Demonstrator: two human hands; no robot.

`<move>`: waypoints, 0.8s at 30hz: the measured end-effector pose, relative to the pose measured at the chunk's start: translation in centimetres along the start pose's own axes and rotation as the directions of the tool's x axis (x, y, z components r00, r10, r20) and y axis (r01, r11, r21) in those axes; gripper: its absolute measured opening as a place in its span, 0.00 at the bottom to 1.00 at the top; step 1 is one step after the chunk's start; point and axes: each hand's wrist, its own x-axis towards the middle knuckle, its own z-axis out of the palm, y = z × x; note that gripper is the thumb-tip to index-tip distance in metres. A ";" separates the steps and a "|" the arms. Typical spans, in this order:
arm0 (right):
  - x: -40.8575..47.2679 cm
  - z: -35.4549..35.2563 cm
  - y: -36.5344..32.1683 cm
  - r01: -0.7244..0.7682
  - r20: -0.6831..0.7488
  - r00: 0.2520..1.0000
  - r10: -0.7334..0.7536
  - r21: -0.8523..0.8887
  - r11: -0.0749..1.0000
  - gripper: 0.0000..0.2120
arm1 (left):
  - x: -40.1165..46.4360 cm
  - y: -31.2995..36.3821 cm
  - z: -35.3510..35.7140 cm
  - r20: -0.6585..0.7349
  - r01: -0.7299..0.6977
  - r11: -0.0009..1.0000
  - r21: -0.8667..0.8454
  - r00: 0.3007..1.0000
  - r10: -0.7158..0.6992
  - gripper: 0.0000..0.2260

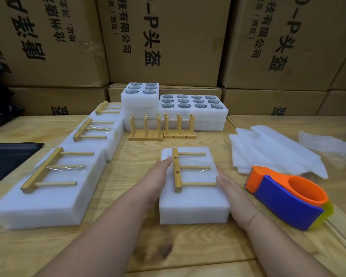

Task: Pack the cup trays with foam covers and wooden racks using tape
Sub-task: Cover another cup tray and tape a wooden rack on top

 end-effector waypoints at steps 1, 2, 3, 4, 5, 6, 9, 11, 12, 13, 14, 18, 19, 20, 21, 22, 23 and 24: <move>0.1 0.0 0.0 0.001 -0.008 1.000 -0.001 0.012 1.000 0.21 | 0.0 0.0 -0.2 0.004 0.018 1.000 0.001 1.000 -0.018 0.33; 0.1 0.1 -0.1 0.005 -0.011 1.000 -0.005 0.027 1.000 0.20 | -0.1 0.2 -0.5 0.018 0.033 0.999 -0.012 0.999 -0.033 0.34; 0.1 0.2 -0.3 0.011 0.000 1.000 -0.011 0.042 0.999 0.19 | -0.3 0.3 -0.6 0.033 0.043 0.998 -0.035 0.999 -0.042 0.34; 0.1 0.3 -0.5 0.012 0.008 1.000 -0.012 0.047 0.999 0.19 | -0.4 0.3 -0.7 0.034 0.045 0.998 -0.049 0.998 -0.044 0.33; 0.0 0.6 -0.7 0.018 -0.002 1.000 -0.018 0.057 0.998 0.19 | -0.7 0.3 -0.6 0.010 0.028 0.998 -0.051 1.000 -0.028 0.33; 0.0 0.8 -0.8 0.025 -0.049 0.999 -0.021 0.079 0.997 0.20 | -0.8 0.0 -0.5 -0.039 -0.013 0.999 -0.046 0.999 0.011 0.31; 0.3 0.8 -0.1 0.044 -0.265 0.964 -0.001 0.160 0.986 0.20 | -0.9 -1.3 -0.5 -0.270 -0.192 0.981 -0.007 0.945 0.183 0.14; 0.2 0.8 -0.2 0.051 -0.303 0.953 -0.009 0.130 0.990 0.22 | -1.4 -2.2 -0.7 -0.351 -0.208 0.977 0.037 0.913 0.207 0.11; 0.2 0.9 -0.3 0.054 -0.316 0.949 -0.014 0.120 0.991 0.23 | -1.7 -2.5 -0.9 -0.357 -0.194 0.977 0.093 0.909 0.214 0.13; 0.1 1.0 -0.5 0.058 -0.328 0.945 -0.015 0.122 0.991 0.23 | -1.9 -2.8 -1.0 -0.349 -0.181 0.970 0.160 0.909 0.227 0.14; 0.1 1.0 -0.6 0.068 -0.334 0.942 -0.023 0.125 0.990 0.23 | -2.1 -2.9 -1.0 -0.335 -0.180 0.958 0.225 0.908 0.249 0.14; 0.1 1.0 -0.6 0.064 -0.348 0.937 -0.028 0.093 0.994 0.23 | -3.4 -2.3 -0.1 -0.290 -0.194 0.967 0.165 0.927 0.236 0.09; 0.2 0.9 -0.6 0.055 -0.361 0.932 -0.025 0.074 0.996 0.22 | -3.6 -2.2 0.0 -0.251 -0.184 0.978 0.103 0.946 0.204 0.08; 0.3 0.7 -0.5 0.054 -0.377 0.926 -0.026 0.064 0.997 0.23 | -3.8 -2.0 0.0 -0.207 -0.171 0.983 0.067 0.961 0.181 0.09; 0.3 0.6 -0.5 0.059 -0.390 0.920 -0.027 0.070 0.996 0.23 | -3.9 -1.9 0.0 -0.158 -0.157 0.987 0.044 0.974 0.162 0.13; 0.3 0.4 -0.5 0.067 -0.400 0.916 -0.026 0.088 0.994 0.23 | -4.0 -1.8 -0.1 -0.101 -0.143 0.990 0.019 0.984 0.144 0.20; 0.4 0.3 -0.5 0.071 -0.409 0.912 -0.023 0.103 0.992 0.23 | -4.0 -1.7 -0.1 -0.040 -0.123 0.992 -0.013 0.992 0.122 0.28; 0.4 0.2 -0.5 0.067 -0.414 0.910 -0.017 0.106 0.992 0.23 | -4.1 -1.6 -0.1 0.019 -0.098 0.994 -0.050 0.995 0.099 0.34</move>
